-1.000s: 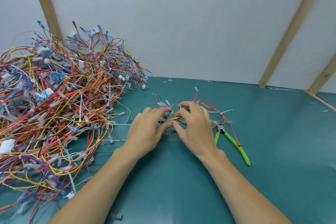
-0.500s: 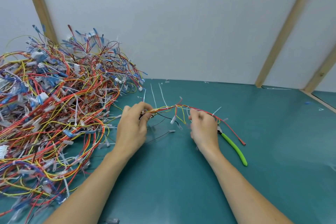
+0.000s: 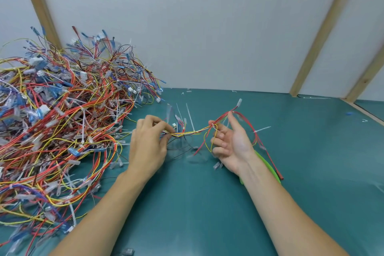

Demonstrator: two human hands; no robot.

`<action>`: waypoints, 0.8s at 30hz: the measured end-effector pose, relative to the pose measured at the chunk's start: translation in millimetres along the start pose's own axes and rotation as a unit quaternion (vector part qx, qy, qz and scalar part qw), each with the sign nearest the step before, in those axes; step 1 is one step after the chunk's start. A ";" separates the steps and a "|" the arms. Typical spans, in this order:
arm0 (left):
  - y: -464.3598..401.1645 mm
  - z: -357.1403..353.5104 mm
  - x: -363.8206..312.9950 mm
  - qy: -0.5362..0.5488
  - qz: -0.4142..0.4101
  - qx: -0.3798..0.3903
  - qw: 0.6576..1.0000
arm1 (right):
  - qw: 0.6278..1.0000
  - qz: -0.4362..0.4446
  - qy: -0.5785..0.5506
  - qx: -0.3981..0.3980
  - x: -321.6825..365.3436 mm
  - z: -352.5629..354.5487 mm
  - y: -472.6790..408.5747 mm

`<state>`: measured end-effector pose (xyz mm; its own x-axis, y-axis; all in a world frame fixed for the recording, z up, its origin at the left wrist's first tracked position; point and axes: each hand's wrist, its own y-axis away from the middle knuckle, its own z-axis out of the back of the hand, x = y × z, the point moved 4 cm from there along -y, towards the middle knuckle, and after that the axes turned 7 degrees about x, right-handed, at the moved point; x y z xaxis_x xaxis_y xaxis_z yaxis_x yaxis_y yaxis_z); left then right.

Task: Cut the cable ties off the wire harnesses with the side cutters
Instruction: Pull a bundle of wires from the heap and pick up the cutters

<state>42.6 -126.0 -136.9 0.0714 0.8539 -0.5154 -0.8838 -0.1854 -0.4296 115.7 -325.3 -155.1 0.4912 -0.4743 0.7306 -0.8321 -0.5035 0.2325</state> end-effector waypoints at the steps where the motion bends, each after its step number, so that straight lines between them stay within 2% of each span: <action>1: 0.9 1.2 0.8 -0.015 0.015 -0.005 1.000 | 1.000 0.018 0.013 -0.007 0.7 0.3 -0.6; 4: 2.6 4.6 -4.6 -0.022 0.003 -0.023 0.999 | 0.990 0.084 0.106 -0.040 2.8 2.4 -1.5; 7: 2.9 10.5 -18.6 0.025 -0.059 -0.060 0.996 | 0.971 0.125 0.200 -0.039 2.5 1.8 -0.9; 9: 3.7 6.3 -27.6 0.042 -0.095 -0.026 0.994 | 0.968 0.121 0.220 -0.021 0.0 -0.4 0.4; 12: 6.5 -8.7 -30.7 0.027 -0.105 0.054 0.993 | 0.962 0.105 0.252 0.020 -4.0 -7.9 3.4; 16: 3.7 -14.4 -21.0 0.045 -0.083 0.079 0.992 | 0.954 0.106 0.278 0.045 -6.3 -16.9 6.3; 19: 2.2 -15.3 -16.0 0.119 -0.064 0.104 0.985 | 0.961 0.127 0.244 0.026 -3.2 -17.5 5.2; 24: 1.0 -20.3 -3.1 0.238 0.009 0.162 0.958 | 0.991 0.114 0.071 0.020 8.4 -7.9 4.6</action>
<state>50.9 -138.7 -150.8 0.1895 0.5194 -0.8332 -0.9784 0.0284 -0.2049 113.9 -325.9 -142.8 0.2471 -0.4738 0.8453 -0.9053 -0.4239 0.0271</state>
